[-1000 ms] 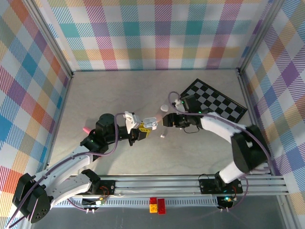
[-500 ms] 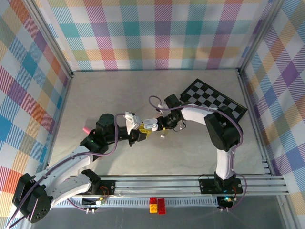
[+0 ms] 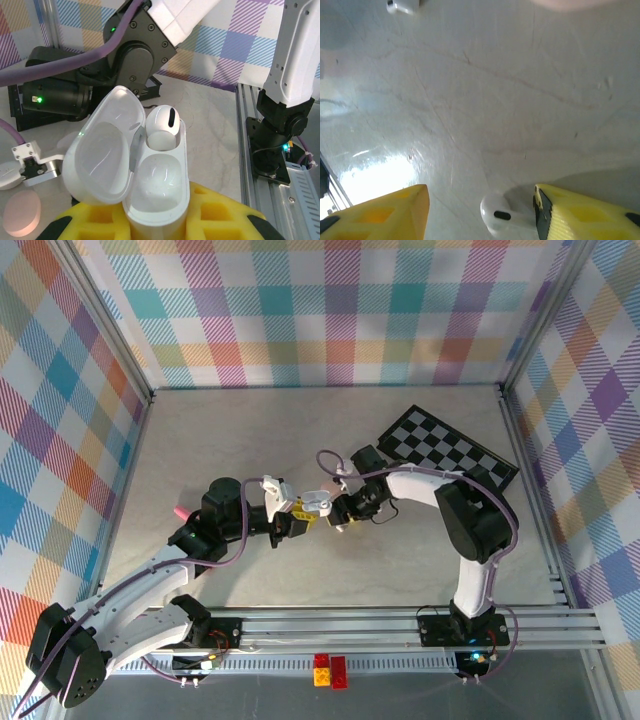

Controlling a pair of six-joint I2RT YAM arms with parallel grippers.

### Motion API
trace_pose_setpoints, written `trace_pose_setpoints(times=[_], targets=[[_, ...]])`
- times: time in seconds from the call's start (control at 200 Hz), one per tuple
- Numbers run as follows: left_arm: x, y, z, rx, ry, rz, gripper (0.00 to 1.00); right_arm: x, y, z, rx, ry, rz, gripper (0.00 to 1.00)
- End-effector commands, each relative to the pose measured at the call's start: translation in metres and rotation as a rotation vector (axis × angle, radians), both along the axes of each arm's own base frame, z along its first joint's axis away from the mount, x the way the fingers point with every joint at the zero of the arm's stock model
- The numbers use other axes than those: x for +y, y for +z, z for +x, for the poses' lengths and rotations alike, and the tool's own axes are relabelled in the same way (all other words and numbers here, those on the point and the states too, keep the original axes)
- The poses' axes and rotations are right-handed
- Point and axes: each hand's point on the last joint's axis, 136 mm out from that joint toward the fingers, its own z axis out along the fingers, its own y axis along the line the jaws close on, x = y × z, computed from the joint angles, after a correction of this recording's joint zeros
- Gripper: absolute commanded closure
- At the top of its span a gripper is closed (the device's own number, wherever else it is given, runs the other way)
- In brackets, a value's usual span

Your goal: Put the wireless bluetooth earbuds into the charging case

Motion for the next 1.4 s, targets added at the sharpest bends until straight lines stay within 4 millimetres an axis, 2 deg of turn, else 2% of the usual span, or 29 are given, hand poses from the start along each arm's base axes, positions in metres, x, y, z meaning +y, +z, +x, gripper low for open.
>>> trace_pose_setpoints(times=[0.0, 0.19, 0.32, 0.75, 0.95, 1.07, 1.26, 1.395], targets=[[-0.003, 0.020, 0.001, -0.053, -0.020, -0.029, 1.00, -0.002, 0.005, -0.017, 0.027, 0.029, 0.006, 0.46], [-0.003, 0.019, 0.001, -0.050, -0.023, -0.026, 1.00, -0.003, -0.003, -0.017, 0.033, 0.023, -0.015, 0.62], [-0.003, 0.019, 0.001, -0.051, -0.023, -0.022, 1.00, -0.005, -0.010, -0.016, 0.039, 0.016, -0.041, 0.68], [-0.002, 0.021, 0.000, -0.063, -0.023, -0.022, 1.00, -0.013, -0.012, -0.016, 0.023, 0.010, -0.104, 0.82], [-0.001, 0.020, 0.000, -0.062, -0.020, -0.016, 1.00, -0.021, -0.004, -0.011, -0.014, -0.026, -0.140, 0.83], [-0.001, 0.023, 0.000, -0.072, -0.018, -0.016, 1.00, -0.036, 0.005, -0.005, -0.081, -0.070, -0.203, 0.83], [0.000, 0.024, -0.002, -0.072, -0.023, -0.021, 1.00, -0.083, 0.011, 0.002, -0.197, -0.154, -0.422, 0.84], [0.000, 0.025, -0.002, -0.077, -0.023, -0.022, 1.00, -0.105, 0.010, 0.003, -0.226, -0.185, -0.526, 0.84]])
